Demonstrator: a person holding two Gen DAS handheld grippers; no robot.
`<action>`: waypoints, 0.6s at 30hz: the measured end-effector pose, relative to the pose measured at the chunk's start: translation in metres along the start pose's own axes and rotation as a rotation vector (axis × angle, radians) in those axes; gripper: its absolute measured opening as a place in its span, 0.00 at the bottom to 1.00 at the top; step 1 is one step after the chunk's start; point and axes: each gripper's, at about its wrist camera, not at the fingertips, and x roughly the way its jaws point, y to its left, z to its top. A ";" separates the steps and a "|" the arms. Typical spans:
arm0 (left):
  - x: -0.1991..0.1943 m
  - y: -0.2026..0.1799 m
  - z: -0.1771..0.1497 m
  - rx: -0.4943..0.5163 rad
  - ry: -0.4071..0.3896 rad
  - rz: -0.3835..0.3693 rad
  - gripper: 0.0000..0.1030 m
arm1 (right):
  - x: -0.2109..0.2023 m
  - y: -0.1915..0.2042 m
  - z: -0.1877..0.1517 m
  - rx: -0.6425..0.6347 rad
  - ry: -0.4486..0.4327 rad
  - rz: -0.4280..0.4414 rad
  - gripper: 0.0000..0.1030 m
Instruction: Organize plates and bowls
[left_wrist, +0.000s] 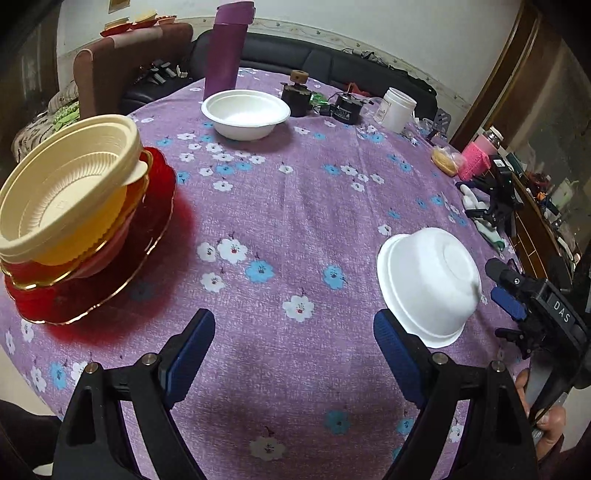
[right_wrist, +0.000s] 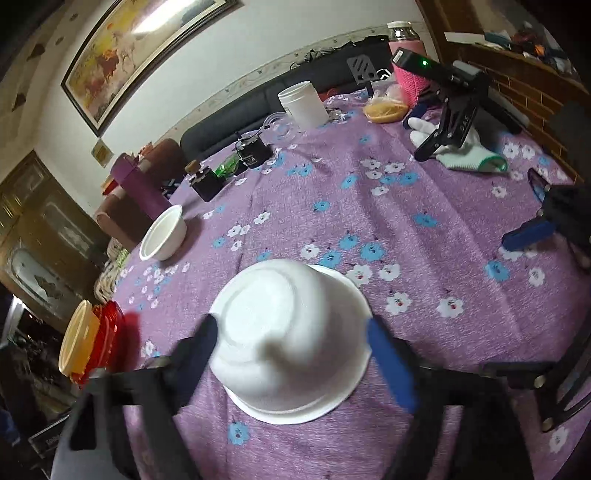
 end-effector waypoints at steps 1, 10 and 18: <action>0.001 0.000 0.001 0.001 0.000 -0.002 0.85 | 0.002 0.003 0.000 -0.011 -0.003 -0.002 0.88; 0.014 -0.002 -0.001 -0.004 0.037 -0.019 0.85 | 0.041 0.060 -0.021 -0.389 0.064 -0.197 1.00; 0.012 0.002 -0.001 -0.015 0.026 -0.009 0.85 | 0.054 0.065 -0.016 -0.427 0.068 -0.189 1.00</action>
